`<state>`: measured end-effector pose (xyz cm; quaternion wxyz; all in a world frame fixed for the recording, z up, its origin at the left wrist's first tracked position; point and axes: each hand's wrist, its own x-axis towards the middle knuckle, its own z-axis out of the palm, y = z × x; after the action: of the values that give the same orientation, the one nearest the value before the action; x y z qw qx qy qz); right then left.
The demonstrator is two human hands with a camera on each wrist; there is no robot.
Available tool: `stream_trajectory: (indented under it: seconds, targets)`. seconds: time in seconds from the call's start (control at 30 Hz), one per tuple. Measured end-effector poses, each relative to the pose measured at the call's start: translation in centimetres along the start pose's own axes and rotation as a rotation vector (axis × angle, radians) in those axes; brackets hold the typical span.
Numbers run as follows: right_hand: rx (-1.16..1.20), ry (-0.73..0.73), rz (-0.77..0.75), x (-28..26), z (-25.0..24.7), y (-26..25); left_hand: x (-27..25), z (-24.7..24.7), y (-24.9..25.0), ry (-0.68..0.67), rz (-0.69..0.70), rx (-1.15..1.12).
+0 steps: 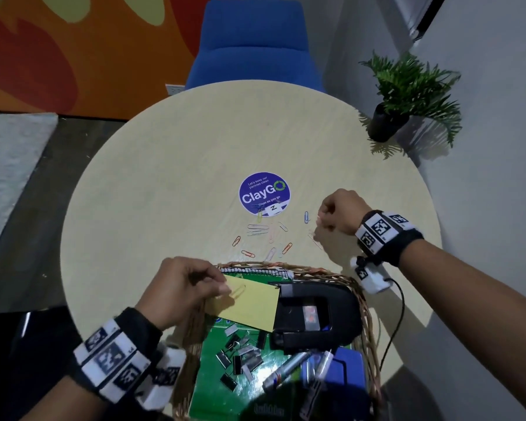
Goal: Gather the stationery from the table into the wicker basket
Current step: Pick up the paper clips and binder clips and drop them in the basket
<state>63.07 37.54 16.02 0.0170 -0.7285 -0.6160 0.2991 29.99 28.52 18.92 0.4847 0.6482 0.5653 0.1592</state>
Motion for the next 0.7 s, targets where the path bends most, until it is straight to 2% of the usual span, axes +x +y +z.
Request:
stream_trajectory:
  seconds: [0.07, 0.13, 0.3, 0.4, 0.47, 0.6, 0.63, 0.7]
  targets:
    - [0.071, -0.049, -0.109, -2.7, -0.6, -2.0, -1.3, 1.3, -0.2, -0.107, 0.009, 0.016]
    - [0.111, -0.125, -0.214, -5.8, -0.3, -4.2, -1.8, 1.5, -0.5, -0.131, 0.017, 0.036]
    - [0.048, -0.353, -0.436, -13.3, 2.9, -8.8, 1.2, -1.3, -0.3, 0.107, 0.099, 0.139]
    - [-0.012, -0.450, -0.529, -15.7, 4.5, -10.4, 5.4, -2.6, -0.7, 0.117, 0.192, 0.365]
    - [-0.053, -0.399, -0.525, -15.1, 4.3, -10.2, 8.5, -2.5, -1.5, 0.042, 0.231, 0.541]
    - [-0.174, -0.147, -0.390, -9.1, 1.5, -6.5, 12.7, -1.0, -3.0, -0.159, 0.300, 0.870]
    - [-0.227, -0.123, -0.365, -7.3, 0.8, -5.5, 13.3, -0.5, -3.2, -0.206, 0.320, 0.913]
    - [-0.330, -0.168, -0.339, -4.1, 0.4, -3.8, 14.2, 0.9, -3.4, -0.261, 0.351, 0.919]
